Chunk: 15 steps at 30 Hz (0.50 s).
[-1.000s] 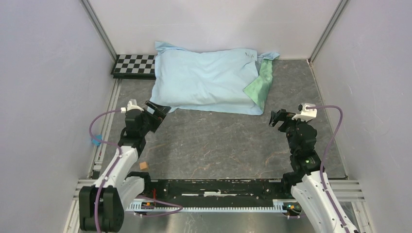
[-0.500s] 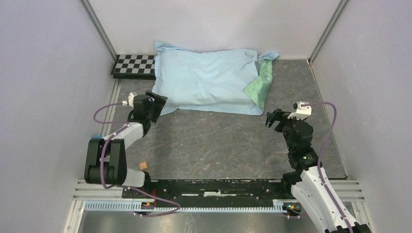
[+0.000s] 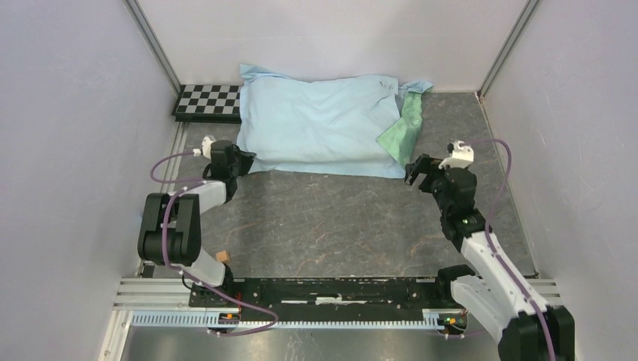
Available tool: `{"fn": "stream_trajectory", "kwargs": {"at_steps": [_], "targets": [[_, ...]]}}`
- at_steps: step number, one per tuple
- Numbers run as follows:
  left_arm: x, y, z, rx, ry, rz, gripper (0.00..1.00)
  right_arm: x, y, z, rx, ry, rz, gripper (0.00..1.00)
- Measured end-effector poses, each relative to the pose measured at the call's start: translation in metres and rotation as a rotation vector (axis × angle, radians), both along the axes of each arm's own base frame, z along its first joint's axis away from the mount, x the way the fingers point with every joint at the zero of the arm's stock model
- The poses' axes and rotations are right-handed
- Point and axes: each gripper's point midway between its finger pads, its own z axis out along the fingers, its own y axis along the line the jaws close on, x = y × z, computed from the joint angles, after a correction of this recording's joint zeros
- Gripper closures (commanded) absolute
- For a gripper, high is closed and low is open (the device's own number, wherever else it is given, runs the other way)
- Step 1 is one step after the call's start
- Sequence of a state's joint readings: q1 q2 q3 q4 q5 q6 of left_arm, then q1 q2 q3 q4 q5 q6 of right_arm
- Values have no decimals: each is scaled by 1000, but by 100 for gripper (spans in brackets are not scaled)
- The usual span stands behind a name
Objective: Remove the pillowcase from the pillow
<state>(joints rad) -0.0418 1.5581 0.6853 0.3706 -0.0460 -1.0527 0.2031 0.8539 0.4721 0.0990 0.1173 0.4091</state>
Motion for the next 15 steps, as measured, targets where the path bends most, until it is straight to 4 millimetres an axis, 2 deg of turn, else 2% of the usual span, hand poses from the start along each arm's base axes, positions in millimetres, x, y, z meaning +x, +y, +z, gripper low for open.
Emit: {"fn": "stream_trajectory", "kwargs": {"at_steps": [5,9,15], "targets": [[-20,5,33,29,-72,8,98,38,27,-7,-12,101,65,2],[-45,12,54,41,-112,27,98,70,52,-7,-71,140,93,2],[-77,50,52,36,-91,133,98,88,83,-19,-189,175,107,2]]}}
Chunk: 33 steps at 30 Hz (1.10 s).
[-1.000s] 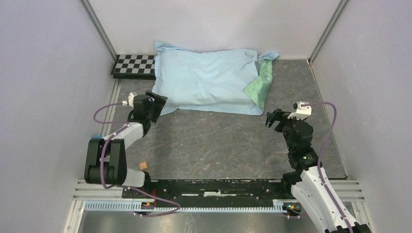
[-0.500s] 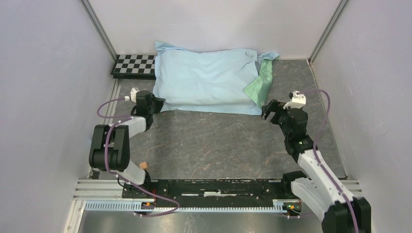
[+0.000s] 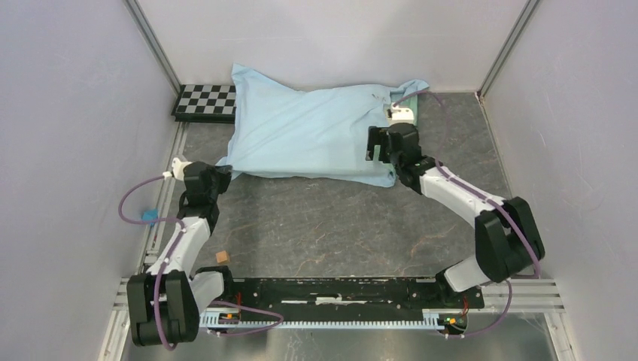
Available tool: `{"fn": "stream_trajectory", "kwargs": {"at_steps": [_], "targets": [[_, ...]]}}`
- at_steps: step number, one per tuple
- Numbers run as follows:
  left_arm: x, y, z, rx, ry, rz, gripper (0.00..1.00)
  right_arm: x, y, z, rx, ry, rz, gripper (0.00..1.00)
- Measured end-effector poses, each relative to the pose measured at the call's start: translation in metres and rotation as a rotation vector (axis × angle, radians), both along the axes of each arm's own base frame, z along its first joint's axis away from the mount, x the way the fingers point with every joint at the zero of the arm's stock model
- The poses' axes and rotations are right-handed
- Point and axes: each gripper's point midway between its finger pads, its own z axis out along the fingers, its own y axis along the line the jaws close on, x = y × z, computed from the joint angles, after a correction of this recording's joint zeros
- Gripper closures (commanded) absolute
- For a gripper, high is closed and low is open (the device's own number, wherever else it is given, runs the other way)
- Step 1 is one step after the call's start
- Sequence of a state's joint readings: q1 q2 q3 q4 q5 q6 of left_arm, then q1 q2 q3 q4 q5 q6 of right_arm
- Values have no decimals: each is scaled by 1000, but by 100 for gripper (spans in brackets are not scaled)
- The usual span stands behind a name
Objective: Remove the pillowcase from the pillow
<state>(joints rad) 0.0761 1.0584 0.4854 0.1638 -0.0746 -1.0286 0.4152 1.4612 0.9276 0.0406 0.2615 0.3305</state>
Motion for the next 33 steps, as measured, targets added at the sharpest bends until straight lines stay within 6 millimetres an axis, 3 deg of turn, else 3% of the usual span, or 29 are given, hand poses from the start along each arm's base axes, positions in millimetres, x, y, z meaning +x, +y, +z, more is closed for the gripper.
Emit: {"fn": "stream_trajectory", "kwargs": {"at_steps": [2,6,10,13,15,18,21,24,26,29,33], "targets": [[-7,8,-3,-5,11,30,98,9,10,4,-46,-16,1,2],[-16,13,-4,-17,15,63,98,22,36,-15,-104,22,37,2],[-23,17,-6,-22,24,90,98,42,31,-33,-195,81,-27,2],[-27,18,-5,-21,25,104,98,28,7,-47,-250,122,-85,2],[-28,18,-4,-23,21,103,98,4,-15,-52,-240,126,-111,2],[-30,16,-6,-25,26,96,98,-28,-46,-48,-203,110,-152,2],[-31,19,-8,-21,29,110,98,-44,-88,-48,-182,127,-290,5],[-32,22,-8,-19,28,121,98,-62,-129,-67,-156,201,-453,10],[-32,22,-7,-18,25,121,98,-84,-149,-85,-133,252,-531,11],[-32,21,-6,-18,20,120,98,-107,-153,-93,-97,272,-536,4],[-32,20,-3,-21,11,113,98,-91,-113,-70,20,187,-299,2]]}}
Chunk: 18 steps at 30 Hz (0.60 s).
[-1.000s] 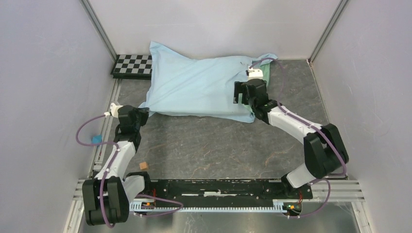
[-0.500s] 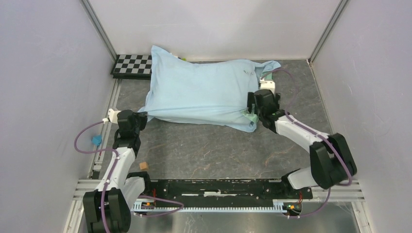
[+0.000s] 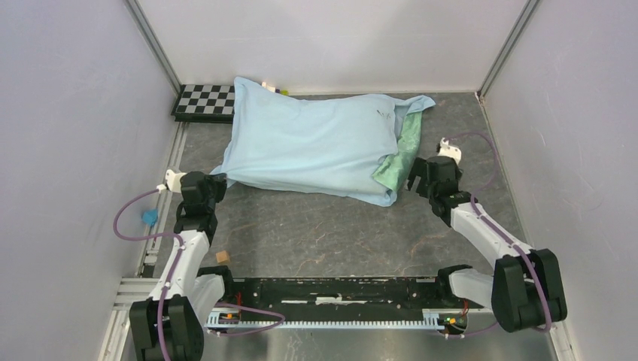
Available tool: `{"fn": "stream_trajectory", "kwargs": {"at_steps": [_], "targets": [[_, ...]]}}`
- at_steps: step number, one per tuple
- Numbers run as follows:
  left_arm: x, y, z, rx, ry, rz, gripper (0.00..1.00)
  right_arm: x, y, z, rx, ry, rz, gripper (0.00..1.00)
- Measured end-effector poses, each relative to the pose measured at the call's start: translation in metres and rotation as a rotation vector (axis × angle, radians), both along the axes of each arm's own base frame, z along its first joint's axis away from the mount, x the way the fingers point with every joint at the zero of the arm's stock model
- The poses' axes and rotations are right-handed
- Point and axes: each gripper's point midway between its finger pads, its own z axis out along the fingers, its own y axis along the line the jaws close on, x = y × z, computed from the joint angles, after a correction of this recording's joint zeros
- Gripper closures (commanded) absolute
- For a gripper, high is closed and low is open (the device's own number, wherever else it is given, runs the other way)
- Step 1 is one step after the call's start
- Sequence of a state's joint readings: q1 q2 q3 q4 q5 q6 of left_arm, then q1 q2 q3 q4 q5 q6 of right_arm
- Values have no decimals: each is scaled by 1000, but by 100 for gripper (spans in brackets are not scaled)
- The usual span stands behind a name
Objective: Remove the pillowcase from the pillow
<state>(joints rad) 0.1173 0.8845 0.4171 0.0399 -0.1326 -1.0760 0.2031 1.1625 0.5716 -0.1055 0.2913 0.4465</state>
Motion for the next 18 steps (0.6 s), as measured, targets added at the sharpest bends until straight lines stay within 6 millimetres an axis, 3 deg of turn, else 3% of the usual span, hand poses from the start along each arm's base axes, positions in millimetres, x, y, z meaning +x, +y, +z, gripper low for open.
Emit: {"fn": "stream_trajectory", "kwargs": {"at_steps": [6,10,14,18], "targets": [[0,-4,6,-7,-21,-23,98,16,80,44,-7,-118,363,2],[-1,-7,13,-8,-46,-34,97,28,124,60,-87,-129,498,2],[-2,-7,17,-7,-59,-36,97,29,129,47,-206,-82,506,2],[-2,-7,19,-6,-66,-36,96,29,100,23,-331,12,405,2]]}}
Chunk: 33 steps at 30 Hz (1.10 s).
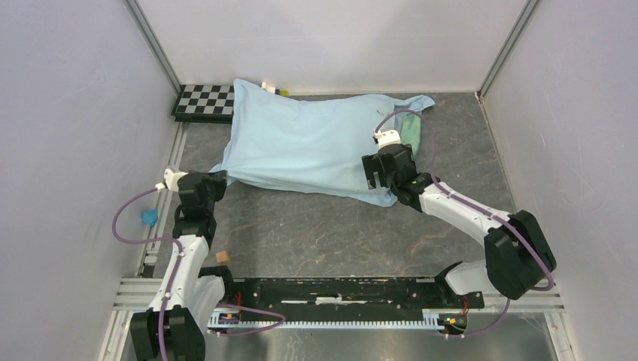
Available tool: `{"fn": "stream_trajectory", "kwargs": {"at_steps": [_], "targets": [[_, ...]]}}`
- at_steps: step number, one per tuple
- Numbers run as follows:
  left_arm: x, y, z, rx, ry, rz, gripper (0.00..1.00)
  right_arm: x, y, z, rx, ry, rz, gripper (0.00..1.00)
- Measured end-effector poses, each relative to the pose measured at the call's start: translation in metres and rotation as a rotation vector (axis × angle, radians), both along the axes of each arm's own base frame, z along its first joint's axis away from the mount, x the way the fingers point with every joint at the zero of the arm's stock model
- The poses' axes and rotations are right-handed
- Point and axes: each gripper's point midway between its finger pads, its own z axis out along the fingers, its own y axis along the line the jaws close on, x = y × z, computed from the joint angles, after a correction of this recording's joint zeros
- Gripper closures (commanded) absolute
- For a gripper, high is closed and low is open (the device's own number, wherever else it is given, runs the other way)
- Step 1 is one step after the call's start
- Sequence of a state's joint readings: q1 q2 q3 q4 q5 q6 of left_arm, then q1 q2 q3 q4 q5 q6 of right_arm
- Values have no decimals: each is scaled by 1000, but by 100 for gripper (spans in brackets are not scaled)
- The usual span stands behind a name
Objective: Remove the pillowcase from the pillow
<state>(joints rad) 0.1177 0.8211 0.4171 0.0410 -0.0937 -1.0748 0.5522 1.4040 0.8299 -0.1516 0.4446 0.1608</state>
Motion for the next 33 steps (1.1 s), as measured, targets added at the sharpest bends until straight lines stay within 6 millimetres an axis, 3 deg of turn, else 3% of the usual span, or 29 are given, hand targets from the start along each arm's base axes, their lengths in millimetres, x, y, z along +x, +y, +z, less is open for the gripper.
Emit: {"fn": "stream_trajectory", "kwargs": {"at_steps": [3,6,8,11,13,14,17,19,23,26,30,33], "targets": [[0,0,0,0,1,0,96,1,-25,-7,-8,19,-100,13],[0,0,0,1,1,0,96,1,-68,-11,100,-7,-250,32],[0,0,0,1,1,0,96,-13,-112,-19,171,-28,-395,46],[0,0,0,1,1,0,96,-27,-134,-29,215,-23,-482,62],[0,0,0,1,2,0,96,-27,-128,-32,254,-10,-470,62],[0,0,0,1,2,0,96,-26,-124,-31,274,-9,-459,57],[0,0,-1,1,3,0,94,-22,-113,-29,323,-8,-413,18],[0,0,-1,1,2,-1,91,-20,-105,-21,348,-22,-367,9],[0,0,0,1,1,0,86,-10,-86,14,408,-123,-225,5],[0,1,2,2,-7,4,82,-6,-65,30,438,-143,-106,3],[0,0,4,0,-13,-2,64,-2,-35,28,417,-95,14,9],[2,-4,8,11,-14,-32,50,-2,-26,15,390,-40,40,22]]}}
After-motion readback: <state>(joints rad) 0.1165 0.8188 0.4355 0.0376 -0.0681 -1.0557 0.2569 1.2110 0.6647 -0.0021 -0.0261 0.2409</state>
